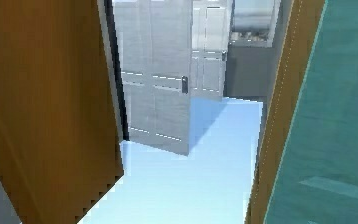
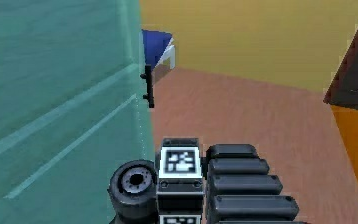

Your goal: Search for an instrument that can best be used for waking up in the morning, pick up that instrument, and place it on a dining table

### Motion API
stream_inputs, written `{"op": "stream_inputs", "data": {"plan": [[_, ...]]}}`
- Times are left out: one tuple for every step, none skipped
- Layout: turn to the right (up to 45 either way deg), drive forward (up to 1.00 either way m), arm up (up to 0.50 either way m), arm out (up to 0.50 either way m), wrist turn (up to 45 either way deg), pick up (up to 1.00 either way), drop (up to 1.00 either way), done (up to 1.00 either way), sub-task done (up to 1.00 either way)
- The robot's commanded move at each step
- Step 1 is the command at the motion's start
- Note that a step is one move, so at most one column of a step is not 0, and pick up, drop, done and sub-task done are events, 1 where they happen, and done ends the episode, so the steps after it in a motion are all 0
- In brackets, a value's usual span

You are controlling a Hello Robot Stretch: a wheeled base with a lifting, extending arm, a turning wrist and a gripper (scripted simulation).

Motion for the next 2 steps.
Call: {"op": "stream_inputs", "data": {"plan": [[-12.0,0.00,0.00,0.00,0.0,0.00,0.00,0.00,0.00],[0.0,0.50,0.00,0.00,0.0,0.00,0.00,0.00,0.00]]}}
